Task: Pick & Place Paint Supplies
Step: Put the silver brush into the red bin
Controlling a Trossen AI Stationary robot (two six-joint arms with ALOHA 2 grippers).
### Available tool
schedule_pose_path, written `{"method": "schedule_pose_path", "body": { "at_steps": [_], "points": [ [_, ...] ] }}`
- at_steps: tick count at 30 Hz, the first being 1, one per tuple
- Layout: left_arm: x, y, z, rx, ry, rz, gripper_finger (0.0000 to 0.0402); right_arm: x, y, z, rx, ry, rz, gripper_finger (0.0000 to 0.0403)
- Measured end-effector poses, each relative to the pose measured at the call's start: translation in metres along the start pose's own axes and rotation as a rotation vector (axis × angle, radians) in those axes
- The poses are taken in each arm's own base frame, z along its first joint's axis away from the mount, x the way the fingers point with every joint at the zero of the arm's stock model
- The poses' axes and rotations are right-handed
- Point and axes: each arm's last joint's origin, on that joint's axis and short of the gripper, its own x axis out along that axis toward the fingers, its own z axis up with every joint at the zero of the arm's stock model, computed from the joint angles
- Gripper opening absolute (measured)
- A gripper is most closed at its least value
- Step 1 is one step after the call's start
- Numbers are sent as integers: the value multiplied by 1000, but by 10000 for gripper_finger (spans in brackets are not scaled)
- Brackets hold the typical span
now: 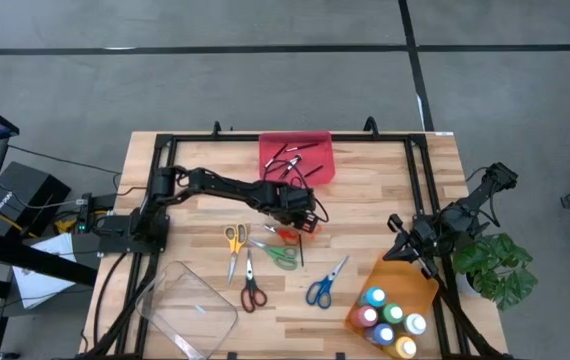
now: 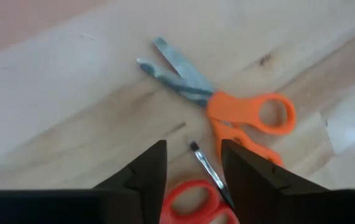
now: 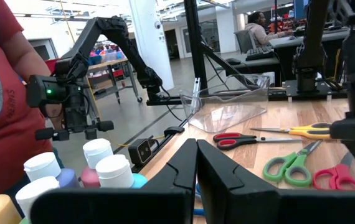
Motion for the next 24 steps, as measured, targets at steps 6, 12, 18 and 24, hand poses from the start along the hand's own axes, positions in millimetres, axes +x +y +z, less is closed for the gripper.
{"method": "schedule_pose_path", "body": {
  "at_steps": [6,12,18,24],
  "points": [
    [1,-3,-3,2,1,-5,171,0,0,0,0,0,0,8],
    [1,-2,-2,-2,-18,8,175,0,0,0,0,-1,0,8],
    [1,-1,0,-5,-19,8,175,0,0,0,0,0,0,8],
    [0,-5,-6,10,-11,1,173,0,0,0,0,0,0,8]
  ]
}}
